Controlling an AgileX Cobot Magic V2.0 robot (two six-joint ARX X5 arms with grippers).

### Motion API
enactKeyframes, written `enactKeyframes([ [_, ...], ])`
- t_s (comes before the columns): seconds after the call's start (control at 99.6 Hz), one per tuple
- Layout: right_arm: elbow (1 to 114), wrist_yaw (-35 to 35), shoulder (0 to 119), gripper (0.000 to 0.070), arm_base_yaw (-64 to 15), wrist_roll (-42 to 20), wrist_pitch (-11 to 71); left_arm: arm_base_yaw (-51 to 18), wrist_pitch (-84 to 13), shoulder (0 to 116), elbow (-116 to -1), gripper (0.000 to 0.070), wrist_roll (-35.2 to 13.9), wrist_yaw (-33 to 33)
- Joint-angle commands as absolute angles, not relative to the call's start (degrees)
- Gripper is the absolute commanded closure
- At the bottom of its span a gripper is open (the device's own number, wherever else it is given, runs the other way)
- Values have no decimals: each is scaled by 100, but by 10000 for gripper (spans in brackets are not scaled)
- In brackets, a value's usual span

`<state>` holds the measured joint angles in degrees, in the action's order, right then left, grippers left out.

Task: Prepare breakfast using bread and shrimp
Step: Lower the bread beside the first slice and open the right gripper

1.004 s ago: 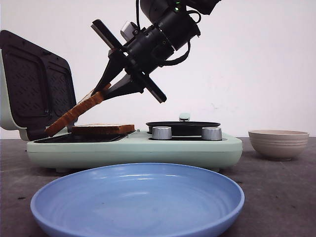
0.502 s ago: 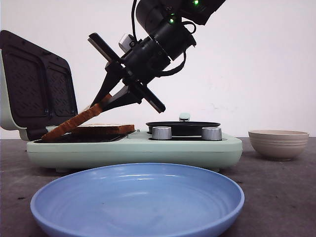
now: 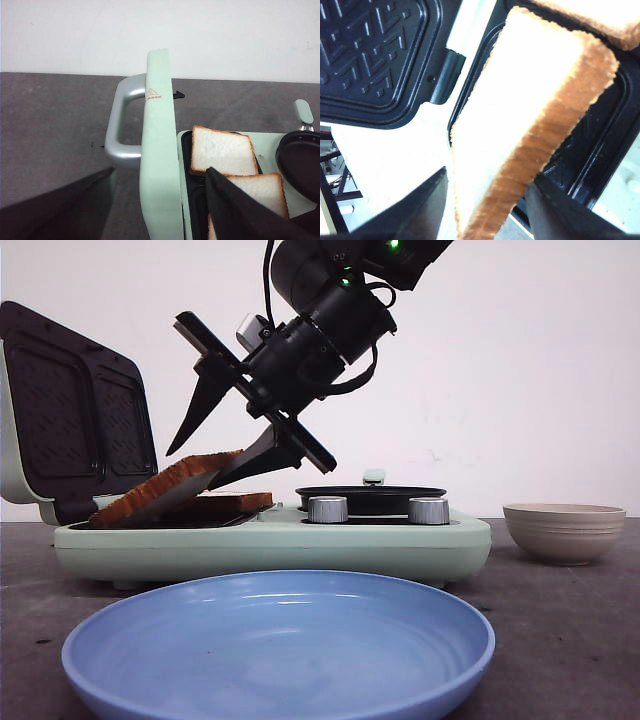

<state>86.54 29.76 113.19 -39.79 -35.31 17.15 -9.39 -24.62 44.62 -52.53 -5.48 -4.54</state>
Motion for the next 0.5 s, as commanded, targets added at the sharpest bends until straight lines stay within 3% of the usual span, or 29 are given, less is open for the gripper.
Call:
enactKeyframes([
  [0.0, 8847, 2971, 11463, 403, -4042, -3417, 1691, -939, -2403, 4493, -5317, 390, -567, -447],
  [0.211, 9013, 2939, 11463, 400, -4036, -3321, 1944, -939, -2403, 4493, -5317, 390, -567, -447],
  [0.412, 9240, 2554, 11463, 292, -4038, -3046, 2506, -939, -2405, 4493, -5317, 390, -567, -447],
  [0.492, 9371, 2314, 11463, 282, -4038, -2847, 2818, -939, -2405, 4493, -5317, 390, -567, -447],
])
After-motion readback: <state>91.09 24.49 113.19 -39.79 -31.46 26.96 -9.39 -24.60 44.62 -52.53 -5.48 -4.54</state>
